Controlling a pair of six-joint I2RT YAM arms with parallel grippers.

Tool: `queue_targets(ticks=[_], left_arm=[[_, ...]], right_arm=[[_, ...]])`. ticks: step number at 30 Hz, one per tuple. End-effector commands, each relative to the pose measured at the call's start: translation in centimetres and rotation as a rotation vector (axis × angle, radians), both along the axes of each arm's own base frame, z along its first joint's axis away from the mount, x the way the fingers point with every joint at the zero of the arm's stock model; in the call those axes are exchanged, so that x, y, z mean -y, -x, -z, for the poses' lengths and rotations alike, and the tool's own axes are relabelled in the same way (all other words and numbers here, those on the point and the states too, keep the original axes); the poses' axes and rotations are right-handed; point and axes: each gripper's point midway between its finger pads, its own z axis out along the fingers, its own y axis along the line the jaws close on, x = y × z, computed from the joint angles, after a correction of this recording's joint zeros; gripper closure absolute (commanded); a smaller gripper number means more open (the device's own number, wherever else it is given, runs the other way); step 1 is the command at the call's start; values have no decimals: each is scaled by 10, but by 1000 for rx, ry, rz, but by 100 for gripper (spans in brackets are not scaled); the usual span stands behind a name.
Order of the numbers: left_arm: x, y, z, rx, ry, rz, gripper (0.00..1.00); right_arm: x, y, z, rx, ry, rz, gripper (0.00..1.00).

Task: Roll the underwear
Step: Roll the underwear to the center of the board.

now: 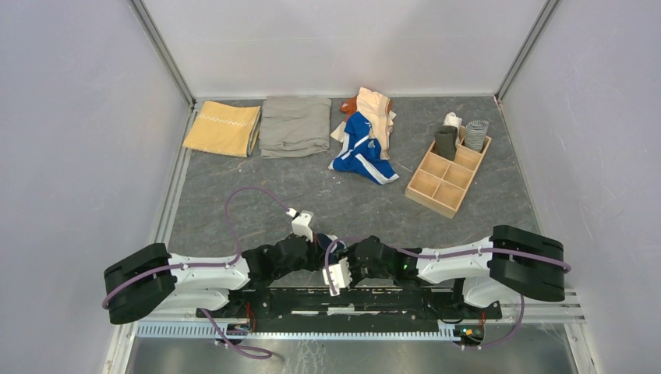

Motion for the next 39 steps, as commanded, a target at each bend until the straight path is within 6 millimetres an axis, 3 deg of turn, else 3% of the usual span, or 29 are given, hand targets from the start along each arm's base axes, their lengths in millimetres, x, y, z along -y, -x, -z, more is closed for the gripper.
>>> queue_targets(ticks=[1, 16, 26, 29, 33, 39], left_arm=[[-31, 10, 36, -59, -166, -19, 98], [-30, 10, 35, -56, -164, -12, 98], [-30, 7, 28, -29, -146, -16, 98], [-26, 3, 18, 6, -118, -9, 98], [-17, -5, -3, 66, -67, -7, 98], [-22, -29, -57, 184, 10, -128, 98]], right_arm=[[-20, 1, -16, 8, -65, -30, 45], [-21, -6, -6, 53, -15, 21, 50], [-7, -4, 15, -26, 52, 104, 92], [0, -2, 21, -114, 52, 200, 99], [9, 10, 32, -246, 101, 279, 100], [14, 30, 34, -414, 125, 340, 100]])
